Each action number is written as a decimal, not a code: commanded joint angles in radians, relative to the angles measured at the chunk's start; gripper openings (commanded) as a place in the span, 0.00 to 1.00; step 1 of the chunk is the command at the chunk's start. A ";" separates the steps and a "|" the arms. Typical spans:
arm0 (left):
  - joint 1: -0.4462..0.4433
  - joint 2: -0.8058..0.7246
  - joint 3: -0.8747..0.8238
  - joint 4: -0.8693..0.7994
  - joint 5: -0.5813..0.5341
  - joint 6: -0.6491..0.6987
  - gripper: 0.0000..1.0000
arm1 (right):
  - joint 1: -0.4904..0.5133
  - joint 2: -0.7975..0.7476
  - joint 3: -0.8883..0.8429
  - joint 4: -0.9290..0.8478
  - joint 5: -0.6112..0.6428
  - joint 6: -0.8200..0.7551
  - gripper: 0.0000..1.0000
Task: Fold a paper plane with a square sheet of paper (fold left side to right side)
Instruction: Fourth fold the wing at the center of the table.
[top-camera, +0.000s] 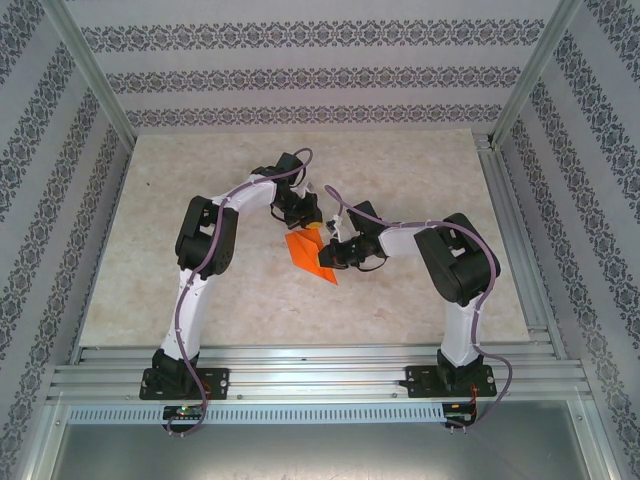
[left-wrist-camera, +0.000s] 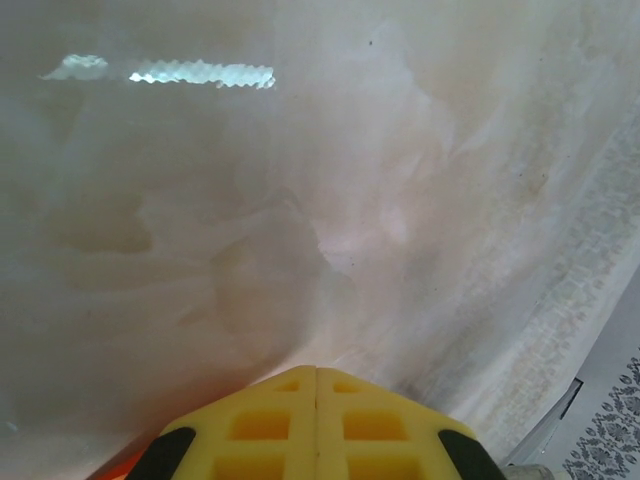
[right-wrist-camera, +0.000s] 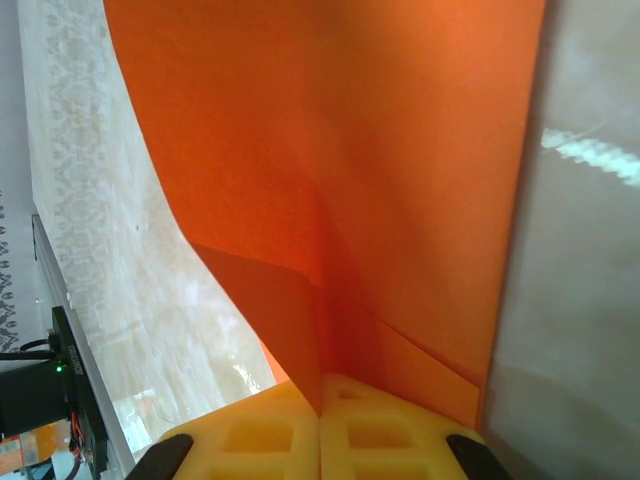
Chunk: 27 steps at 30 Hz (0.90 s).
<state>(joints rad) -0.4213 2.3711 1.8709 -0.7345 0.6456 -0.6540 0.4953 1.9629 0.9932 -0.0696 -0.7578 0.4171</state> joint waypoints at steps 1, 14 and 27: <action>-0.007 0.009 0.011 -0.049 -0.019 0.040 0.00 | 0.005 0.001 0.011 -0.037 0.031 -0.029 0.07; -0.008 0.056 0.058 -0.154 -0.109 0.103 0.00 | 0.003 -0.032 0.032 -0.091 0.055 -0.060 0.07; -0.007 0.060 0.059 -0.188 -0.155 0.131 0.00 | 0.005 -0.046 0.082 -0.161 0.073 -0.095 0.14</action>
<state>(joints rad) -0.4267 2.3947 1.9213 -0.8394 0.5663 -0.5541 0.4953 1.9472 1.0458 -0.2119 -0.7055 0.3450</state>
